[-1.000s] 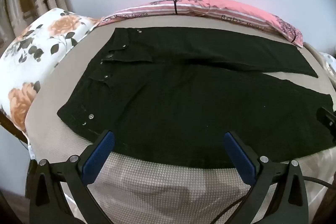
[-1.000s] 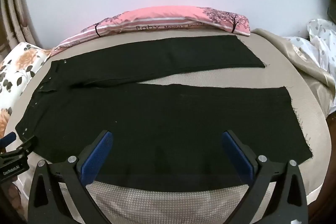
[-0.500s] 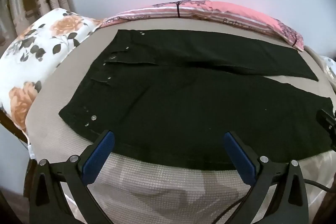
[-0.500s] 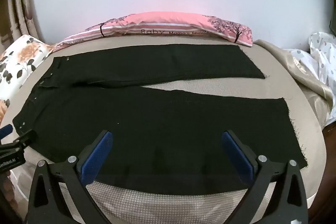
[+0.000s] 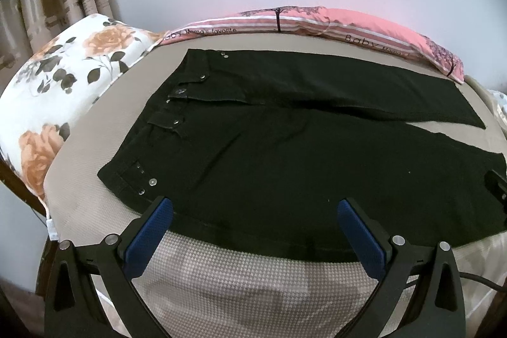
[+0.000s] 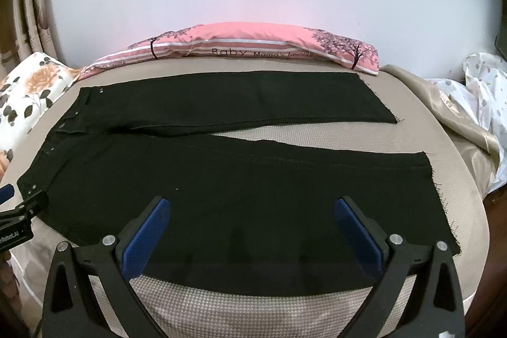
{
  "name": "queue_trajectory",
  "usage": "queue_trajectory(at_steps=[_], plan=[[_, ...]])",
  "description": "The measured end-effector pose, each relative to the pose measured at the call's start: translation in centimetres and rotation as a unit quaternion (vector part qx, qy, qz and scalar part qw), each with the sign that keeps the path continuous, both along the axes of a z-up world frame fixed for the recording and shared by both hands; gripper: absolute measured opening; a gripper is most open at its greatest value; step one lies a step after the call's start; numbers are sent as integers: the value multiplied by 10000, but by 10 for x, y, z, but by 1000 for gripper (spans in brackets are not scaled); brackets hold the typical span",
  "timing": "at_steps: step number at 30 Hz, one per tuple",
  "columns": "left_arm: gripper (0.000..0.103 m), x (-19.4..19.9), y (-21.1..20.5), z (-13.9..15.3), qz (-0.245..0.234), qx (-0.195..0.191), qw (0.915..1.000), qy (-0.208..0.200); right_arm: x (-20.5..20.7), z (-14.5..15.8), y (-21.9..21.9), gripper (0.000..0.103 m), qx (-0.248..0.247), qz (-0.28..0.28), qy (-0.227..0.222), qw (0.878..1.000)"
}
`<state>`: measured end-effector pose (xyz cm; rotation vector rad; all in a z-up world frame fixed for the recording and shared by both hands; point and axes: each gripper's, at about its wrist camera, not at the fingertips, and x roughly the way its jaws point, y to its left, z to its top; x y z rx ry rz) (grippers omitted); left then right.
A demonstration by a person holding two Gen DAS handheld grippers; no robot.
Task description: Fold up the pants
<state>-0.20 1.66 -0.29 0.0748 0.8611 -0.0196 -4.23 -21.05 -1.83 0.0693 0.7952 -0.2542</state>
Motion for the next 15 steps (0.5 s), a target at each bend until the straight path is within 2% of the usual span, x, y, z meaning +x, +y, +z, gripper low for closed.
queue_trajectory(at_steps=[15], plan=[[103,2,1,2,32,7,10000,4,0,0,2,103,-18,41,-32,10000]])
